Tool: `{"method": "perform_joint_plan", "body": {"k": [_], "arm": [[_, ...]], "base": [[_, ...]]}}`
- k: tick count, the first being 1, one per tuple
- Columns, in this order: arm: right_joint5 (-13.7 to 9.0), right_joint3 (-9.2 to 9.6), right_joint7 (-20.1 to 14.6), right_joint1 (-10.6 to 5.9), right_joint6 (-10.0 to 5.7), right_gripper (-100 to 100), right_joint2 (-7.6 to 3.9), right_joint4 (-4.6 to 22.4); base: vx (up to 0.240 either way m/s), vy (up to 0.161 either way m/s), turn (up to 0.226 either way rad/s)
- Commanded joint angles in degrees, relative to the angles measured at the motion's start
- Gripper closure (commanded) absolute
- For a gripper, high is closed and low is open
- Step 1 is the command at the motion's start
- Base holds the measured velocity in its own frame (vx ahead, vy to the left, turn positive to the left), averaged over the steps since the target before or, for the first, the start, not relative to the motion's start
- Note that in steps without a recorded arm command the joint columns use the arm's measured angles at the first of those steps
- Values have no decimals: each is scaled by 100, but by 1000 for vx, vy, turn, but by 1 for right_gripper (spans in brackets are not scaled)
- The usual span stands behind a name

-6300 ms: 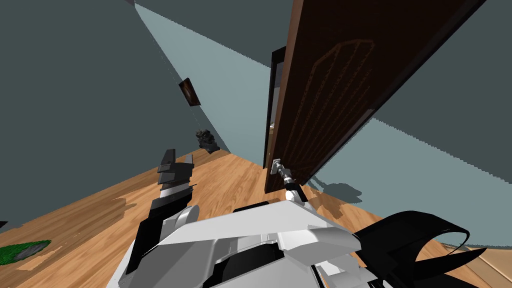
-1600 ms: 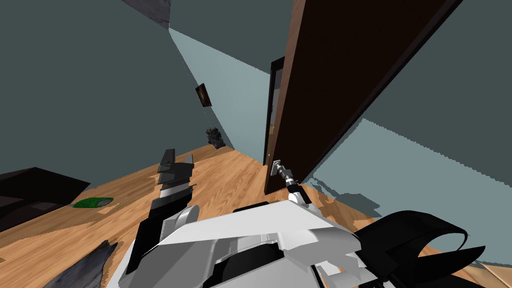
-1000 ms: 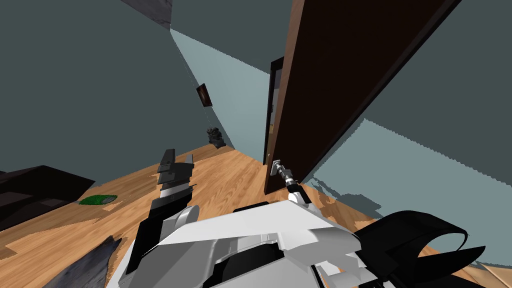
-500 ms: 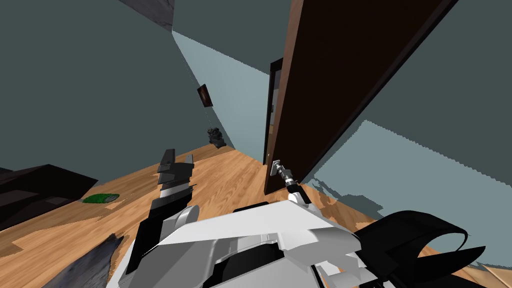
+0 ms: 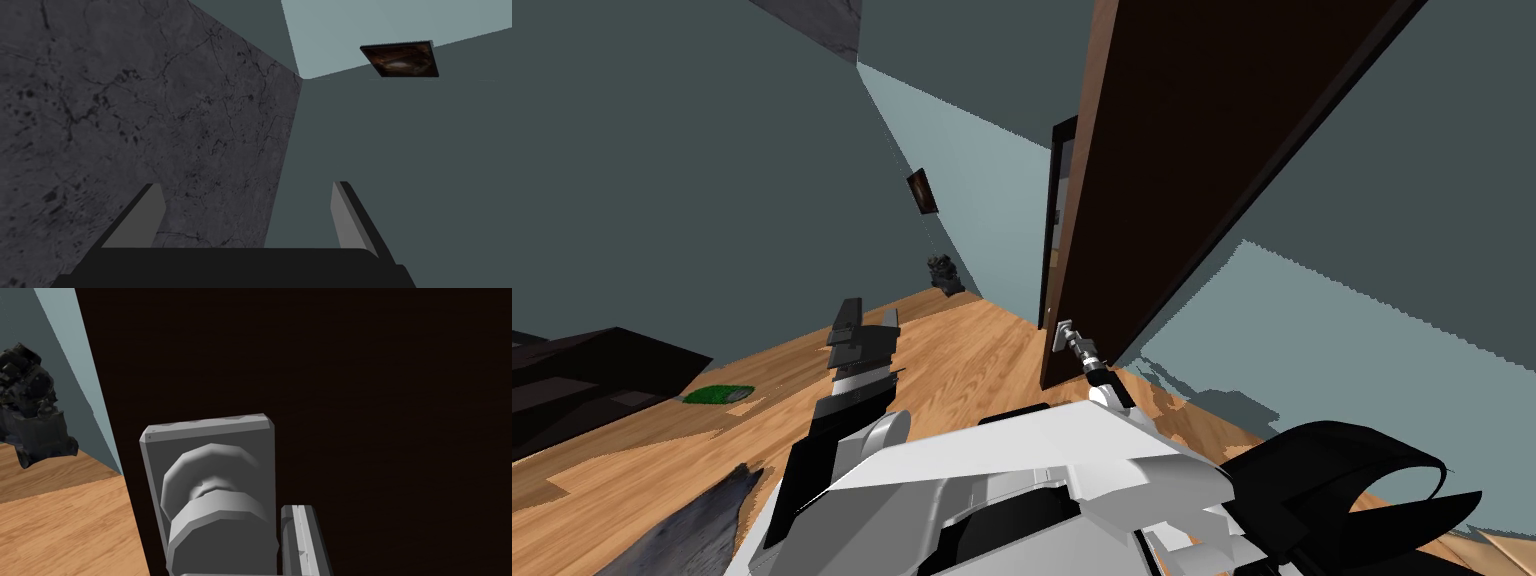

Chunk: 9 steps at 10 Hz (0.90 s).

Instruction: Pull the door open

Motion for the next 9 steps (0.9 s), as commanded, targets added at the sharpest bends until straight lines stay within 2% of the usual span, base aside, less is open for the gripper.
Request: {"method": "perform_joint_plan", "body": {"k": [1,5,6,7,9], "arm": [[41,186,-5,-28,44,-100,76,22],[41,186,-5,-28,44,-100,76,22],[25,96,-78,-11,-57,-100,-64,28],[37,149,-121,-4,-75,-100,-109,23],[43,178,-144,-1,-85,-100,-133,21]], "base": [[0,0,0],[0,5,-4],[-125,-64,115],[-218,-103,171],[-126,-35,40]]}}
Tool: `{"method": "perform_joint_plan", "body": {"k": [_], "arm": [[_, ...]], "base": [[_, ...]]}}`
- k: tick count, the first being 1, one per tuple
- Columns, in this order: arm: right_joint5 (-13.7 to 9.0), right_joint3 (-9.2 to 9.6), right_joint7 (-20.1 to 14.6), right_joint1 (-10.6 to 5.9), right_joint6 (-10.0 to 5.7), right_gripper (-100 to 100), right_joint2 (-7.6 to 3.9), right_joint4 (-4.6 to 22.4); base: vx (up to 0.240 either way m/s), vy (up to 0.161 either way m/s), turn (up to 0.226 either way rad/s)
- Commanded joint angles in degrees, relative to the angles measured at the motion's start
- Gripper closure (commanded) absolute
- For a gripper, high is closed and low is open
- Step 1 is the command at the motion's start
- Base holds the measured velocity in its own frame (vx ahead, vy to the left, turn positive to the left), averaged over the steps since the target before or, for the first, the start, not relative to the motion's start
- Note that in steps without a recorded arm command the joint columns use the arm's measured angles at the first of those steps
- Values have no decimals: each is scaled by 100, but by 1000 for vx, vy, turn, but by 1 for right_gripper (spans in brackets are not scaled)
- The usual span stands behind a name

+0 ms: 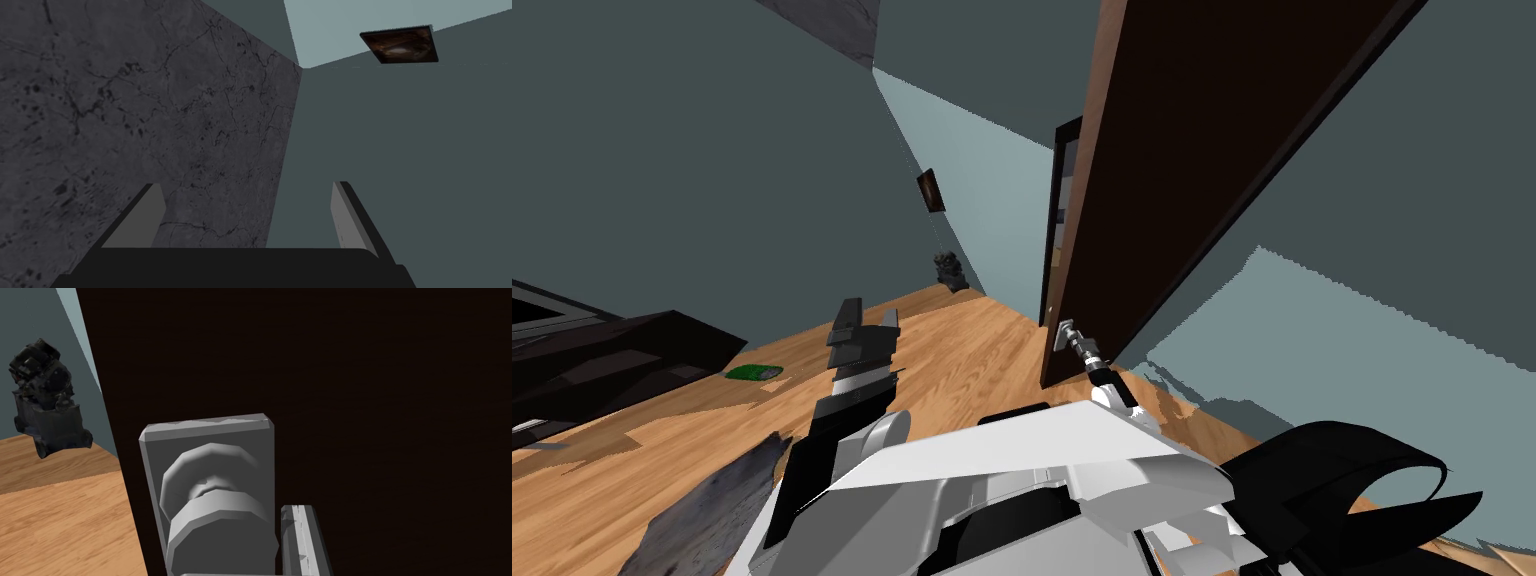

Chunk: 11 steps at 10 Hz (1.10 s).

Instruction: Pull the door open

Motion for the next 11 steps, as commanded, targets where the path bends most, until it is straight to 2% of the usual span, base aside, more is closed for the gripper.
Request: {"method": "perform_joint_plan", "body": {"k": [1,6,11], "arm": [[47,182,-19,27,14,-100,31,-56],[67,276,-95,39,-17,-100,-48,-64],[73,307,-120,43,-27,-100,-74,-67]], "base": [[-98,-33,42],[-57,-33,49],[-29,-21,17]]}}
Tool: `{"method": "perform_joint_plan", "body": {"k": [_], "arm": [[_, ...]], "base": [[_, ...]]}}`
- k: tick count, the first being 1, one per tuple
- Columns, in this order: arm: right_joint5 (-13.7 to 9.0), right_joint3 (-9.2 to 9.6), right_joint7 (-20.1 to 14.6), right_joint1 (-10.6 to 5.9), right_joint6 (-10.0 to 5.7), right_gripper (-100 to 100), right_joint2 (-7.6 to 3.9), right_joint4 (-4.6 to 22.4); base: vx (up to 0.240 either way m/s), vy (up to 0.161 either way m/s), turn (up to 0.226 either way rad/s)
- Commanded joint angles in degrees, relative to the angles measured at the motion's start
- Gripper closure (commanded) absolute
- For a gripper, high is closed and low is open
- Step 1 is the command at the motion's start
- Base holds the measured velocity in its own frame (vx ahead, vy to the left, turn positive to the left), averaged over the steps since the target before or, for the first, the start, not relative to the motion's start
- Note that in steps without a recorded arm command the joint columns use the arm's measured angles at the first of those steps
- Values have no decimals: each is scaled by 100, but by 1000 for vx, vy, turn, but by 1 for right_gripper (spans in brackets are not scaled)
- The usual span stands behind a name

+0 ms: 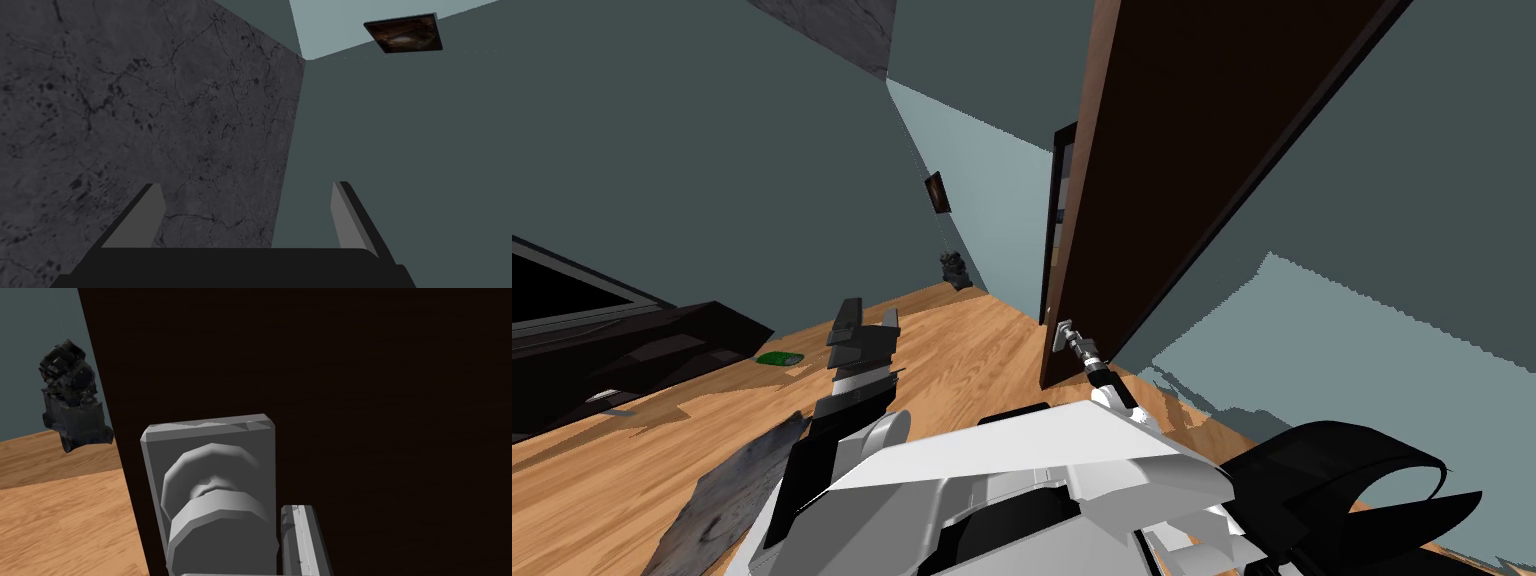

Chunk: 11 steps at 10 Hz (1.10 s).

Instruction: Pull the door open

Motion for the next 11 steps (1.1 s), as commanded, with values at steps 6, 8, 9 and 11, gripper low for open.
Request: {"method": "perform_joint_plan", "body": {"k": [6,8,9,11], "arm": [[38,198,-68,30,29,-100,-14,-33],[38,198,-68,30,29,-100,-14,-33],[38,198,-68,30,29,-100,-14,-33],[38,198,-68,30,29,-100,-14,-33]], "base": [[-20,-9,12],[11,6,-2],[-2,2,-23],[-3,-5,2]]}}
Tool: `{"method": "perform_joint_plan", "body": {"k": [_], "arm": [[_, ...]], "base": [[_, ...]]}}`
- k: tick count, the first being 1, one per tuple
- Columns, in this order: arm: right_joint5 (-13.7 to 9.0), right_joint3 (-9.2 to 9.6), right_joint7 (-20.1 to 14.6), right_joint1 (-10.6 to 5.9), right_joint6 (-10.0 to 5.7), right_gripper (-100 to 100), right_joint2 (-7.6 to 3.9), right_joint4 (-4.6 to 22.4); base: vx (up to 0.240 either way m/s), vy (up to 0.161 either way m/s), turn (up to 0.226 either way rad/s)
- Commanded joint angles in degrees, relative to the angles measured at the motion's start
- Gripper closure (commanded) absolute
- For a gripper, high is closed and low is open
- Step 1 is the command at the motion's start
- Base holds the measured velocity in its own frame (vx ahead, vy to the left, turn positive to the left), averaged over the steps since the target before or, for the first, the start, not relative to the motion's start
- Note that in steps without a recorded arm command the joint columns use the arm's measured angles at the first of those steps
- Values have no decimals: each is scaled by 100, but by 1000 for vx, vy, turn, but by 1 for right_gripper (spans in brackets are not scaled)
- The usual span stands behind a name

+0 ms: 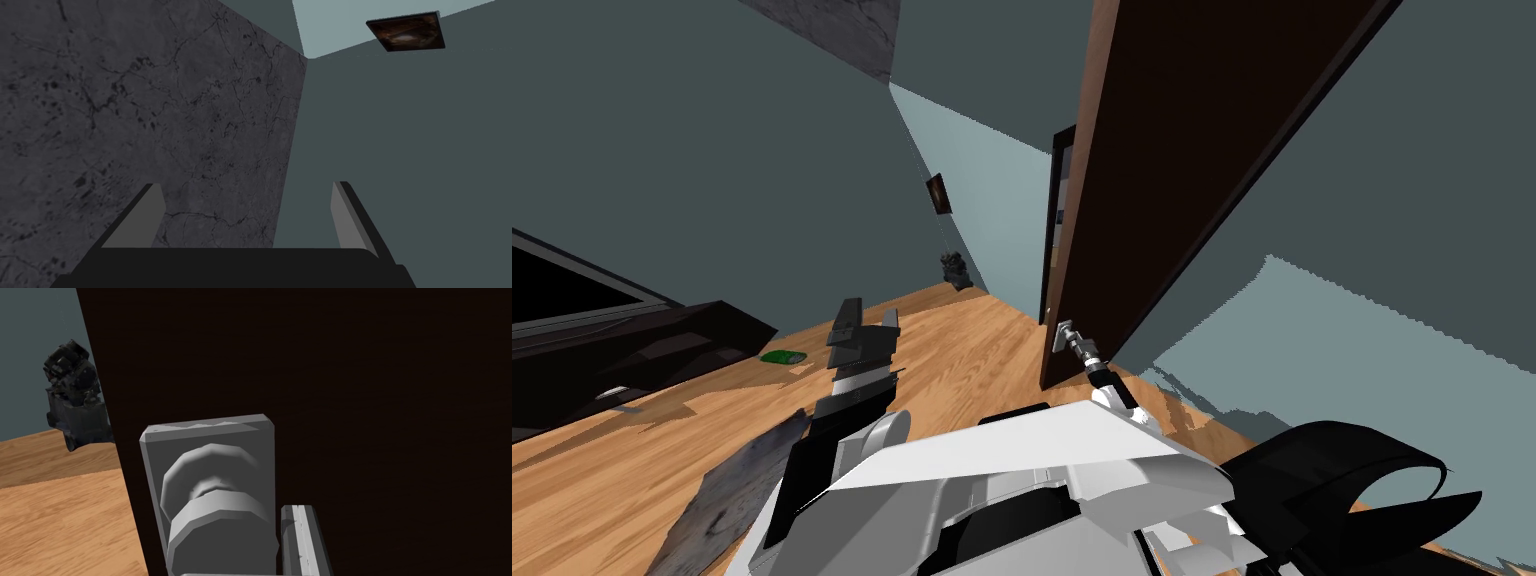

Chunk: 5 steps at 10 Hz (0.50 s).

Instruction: Pull the door open

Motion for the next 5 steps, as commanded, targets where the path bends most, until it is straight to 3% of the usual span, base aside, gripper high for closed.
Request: {"method": "perform_joint_plan", "body": {"k": [1,2,3,5], "arm": [[36,168,-28,31,45,-100,33,-57],[7,72,-71,25,-34,-100,-77,-14],[13,123,-113,37,-58,-100,-123,-19],[20,183,-162,51,-86,-100,-177,-24]], "base": [[0,9,4],[-95,-50,101],[-206,-83,176],[-154,-77,70]]}}
